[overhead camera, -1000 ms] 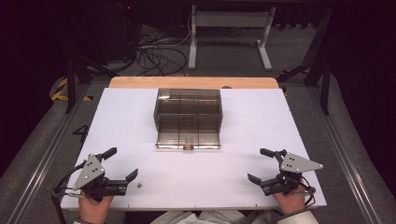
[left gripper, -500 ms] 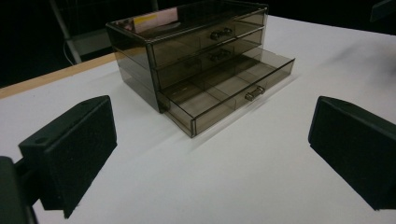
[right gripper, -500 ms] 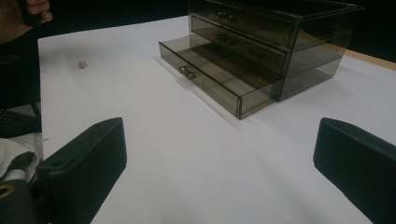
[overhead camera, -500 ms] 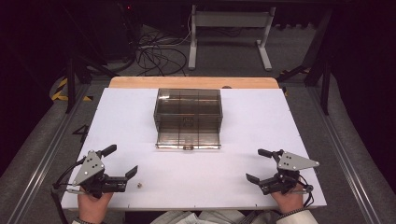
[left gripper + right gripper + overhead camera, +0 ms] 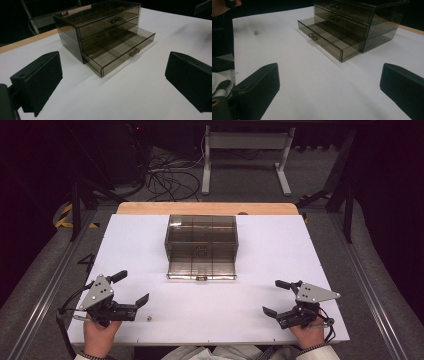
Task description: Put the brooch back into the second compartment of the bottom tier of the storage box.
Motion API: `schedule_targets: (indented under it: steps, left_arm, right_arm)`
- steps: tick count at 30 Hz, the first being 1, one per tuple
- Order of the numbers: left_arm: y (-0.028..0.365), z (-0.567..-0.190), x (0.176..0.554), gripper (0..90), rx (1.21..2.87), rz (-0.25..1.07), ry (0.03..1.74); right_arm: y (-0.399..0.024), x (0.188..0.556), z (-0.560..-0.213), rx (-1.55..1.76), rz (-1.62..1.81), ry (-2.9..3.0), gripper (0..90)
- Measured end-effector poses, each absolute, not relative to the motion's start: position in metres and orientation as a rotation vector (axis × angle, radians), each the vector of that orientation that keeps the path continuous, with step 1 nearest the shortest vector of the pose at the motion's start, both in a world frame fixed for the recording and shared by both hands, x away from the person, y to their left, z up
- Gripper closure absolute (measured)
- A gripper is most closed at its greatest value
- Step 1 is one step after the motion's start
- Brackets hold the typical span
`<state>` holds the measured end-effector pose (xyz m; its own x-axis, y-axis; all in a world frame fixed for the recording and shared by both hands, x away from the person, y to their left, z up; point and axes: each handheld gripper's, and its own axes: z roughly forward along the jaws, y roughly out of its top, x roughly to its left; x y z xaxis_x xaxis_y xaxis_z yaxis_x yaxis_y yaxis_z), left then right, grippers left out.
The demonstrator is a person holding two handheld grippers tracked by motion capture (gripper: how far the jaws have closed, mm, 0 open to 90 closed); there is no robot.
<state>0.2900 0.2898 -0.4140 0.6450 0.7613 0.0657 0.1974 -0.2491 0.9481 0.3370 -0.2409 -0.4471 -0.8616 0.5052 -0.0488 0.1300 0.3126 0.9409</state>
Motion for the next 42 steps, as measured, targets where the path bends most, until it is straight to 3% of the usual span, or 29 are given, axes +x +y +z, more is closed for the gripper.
schedule_targets:
  steps: [19,30,42]
  left_arm:
    - [0.276,-0.402,0.304,1.3,1.834,0.687,0.774]
    - [0.278,-0.396,0.306,1.1,1.852,0.612,0.77]
    - [0.277,-0.393,0.304,10.4,1.927,0.567,0.721]
  right_arm:
    - [-0.244,0.335,-0.447,0.573,1.564,2.246,3.2]
    - [-0.244,0.334,-0.447,0.577,1.563,2.242,3.1]
    - [-0.244,0.335,-0.447,0.575,1.56,2.244,3.1]
